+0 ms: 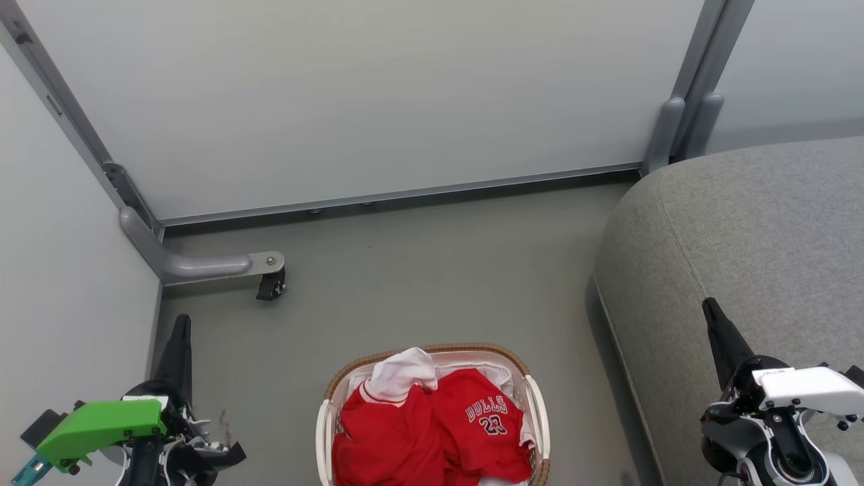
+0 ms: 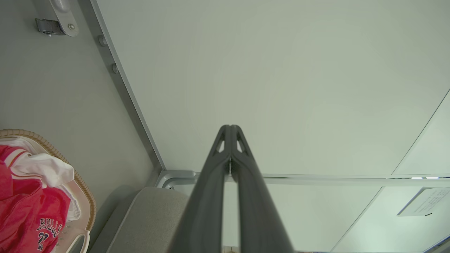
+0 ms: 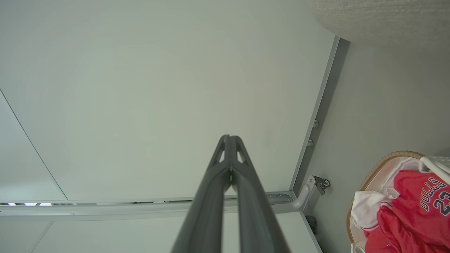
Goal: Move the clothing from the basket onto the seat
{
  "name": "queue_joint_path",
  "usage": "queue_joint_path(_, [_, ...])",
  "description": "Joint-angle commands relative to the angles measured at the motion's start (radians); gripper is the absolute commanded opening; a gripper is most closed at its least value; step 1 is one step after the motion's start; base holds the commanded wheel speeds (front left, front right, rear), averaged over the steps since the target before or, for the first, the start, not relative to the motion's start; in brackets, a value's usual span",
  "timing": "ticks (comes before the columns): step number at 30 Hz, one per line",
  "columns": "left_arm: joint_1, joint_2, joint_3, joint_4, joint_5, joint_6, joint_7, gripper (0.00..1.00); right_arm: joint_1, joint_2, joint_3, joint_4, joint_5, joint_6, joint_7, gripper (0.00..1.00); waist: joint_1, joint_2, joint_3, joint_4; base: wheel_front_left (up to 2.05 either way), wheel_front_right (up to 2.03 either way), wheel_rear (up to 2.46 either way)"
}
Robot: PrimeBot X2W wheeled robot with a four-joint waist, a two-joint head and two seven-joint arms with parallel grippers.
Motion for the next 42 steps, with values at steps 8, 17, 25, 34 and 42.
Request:
queue_joint_path(8, [-0.012, 0.006, 0.002, -0.001, -0.003, -0.005, 0.002, 0.00, 0.011, -0.006, -0.001, -0.002, 0.003, 0.000, 0.000, 0.00, 0.0000, -0.0001, 0.000, 0.000, 0.00, 0.00, 0.00])
queue_joint_path(17, [-0.012, 0.006, 0.001, -0.001, -0.003, -0.005, 0.002, 0.00, 0.011, -0.006, -0.001, -0.001, 0.003, 0.000, 0.000, 0.00, 0.0000, -0.0001, 0.000, 0.000, 0.00, 0.00, 0.00])
queue_joint_path(25, [-0.012, 0.006, 0.001, -0.001, -0.003, -0.005, 0.002, 0.00, 0.011, -0.006, -0.001, -0.001, 0.003, 0.000, 0.000, 0.00, 0.0000, -0.0001, 0.000, 0.000, 0.00, 0.00, 0.00])
queue_joint_path(34, [-0.012, 0.006, 0.001, -0.001, -0.003, -0.005, 0.002, 0.00, 0.011, -0.006, -0.001, -0.001, 0.003, 0.000, 0.000, 0.00, 0.0000, -0.0001, 0.000, 0.000, 0.00, 0.00, 0.00])
queue_joint_path(42, [0.018, -0.005, -0.004, 0.029, 0.000, 0.000, -0.002, 1.00, 0.012, 0.010, 0.003, 0.028, 0.000, 0.000, -0.001, 1.00, 0.0000, -0.0001, 0.000, 0.000, 0.00, 0.00, 0.00])
